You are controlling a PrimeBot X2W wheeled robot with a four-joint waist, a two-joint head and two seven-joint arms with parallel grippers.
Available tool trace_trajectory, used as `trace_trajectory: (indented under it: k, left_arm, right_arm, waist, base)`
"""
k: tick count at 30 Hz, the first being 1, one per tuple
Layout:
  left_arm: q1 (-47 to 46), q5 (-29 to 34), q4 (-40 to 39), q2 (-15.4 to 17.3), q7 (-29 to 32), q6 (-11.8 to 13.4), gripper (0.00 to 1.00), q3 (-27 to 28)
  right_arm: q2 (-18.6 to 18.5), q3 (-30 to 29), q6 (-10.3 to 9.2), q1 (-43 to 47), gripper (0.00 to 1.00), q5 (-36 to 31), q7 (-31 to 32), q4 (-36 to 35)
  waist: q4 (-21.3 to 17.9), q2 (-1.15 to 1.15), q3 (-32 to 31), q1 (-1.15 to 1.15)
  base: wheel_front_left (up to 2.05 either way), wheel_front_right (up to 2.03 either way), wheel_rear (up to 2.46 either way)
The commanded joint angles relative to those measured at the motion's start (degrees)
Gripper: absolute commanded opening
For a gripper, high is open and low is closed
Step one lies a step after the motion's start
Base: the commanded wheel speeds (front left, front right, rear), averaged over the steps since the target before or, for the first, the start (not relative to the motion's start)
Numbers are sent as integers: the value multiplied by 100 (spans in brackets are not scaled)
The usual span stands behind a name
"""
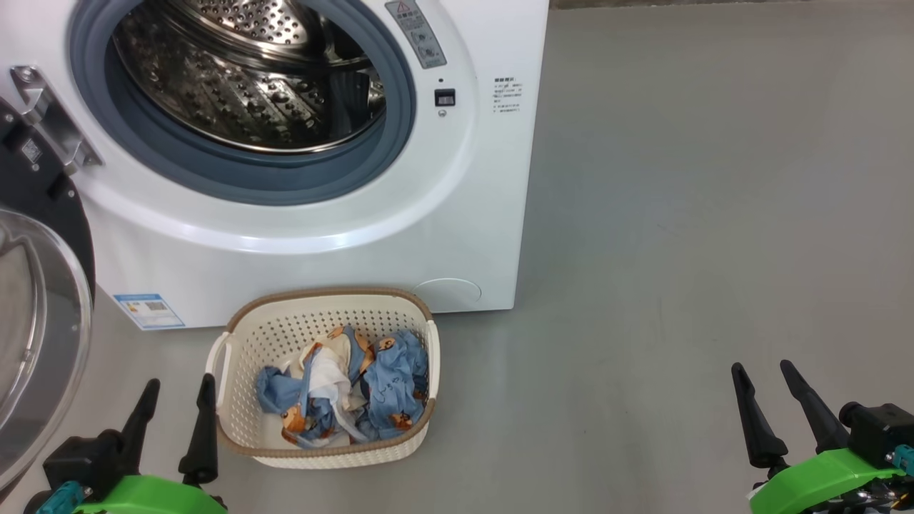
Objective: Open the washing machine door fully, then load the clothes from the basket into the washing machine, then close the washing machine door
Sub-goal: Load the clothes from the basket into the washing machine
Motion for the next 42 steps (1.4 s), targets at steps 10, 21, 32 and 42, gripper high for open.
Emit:
trace_trajectory:
  k: [10, 21, 32, 42]
  left_arm:
    - [-143, -78, -86, 200, -37, 32, 100, 152]
    - [-171, 20, -99, 142, -37, 32, 100, 323]
    - [-177, 120, -37, 97, -37, 32, 100, 315]
    - [-240, 74, 148, 42, -37, 32, 100, 254]
  right_arm:
    - [-61, 134, 9, -62, 100, -6, -70, -134]
    - [-59, 117, 9, -96, 100, -9, -70, -141]
    - [-62, 124, 9, -102, 100, -6, -70, -134]
    - [-32, 157, 9, -203, 100, -34, -70, -172]
  waist:
    - [14, 0, 34, 0]
    - [17, 0, 87, 0]
    - [21, 0, 71, 0]
    - [11, 0, 255, 0]
  base:
    - [95, -108, 12]
    - [98, -110, 13]
    - [13, -13, 0]
    - [0, 0, 0]
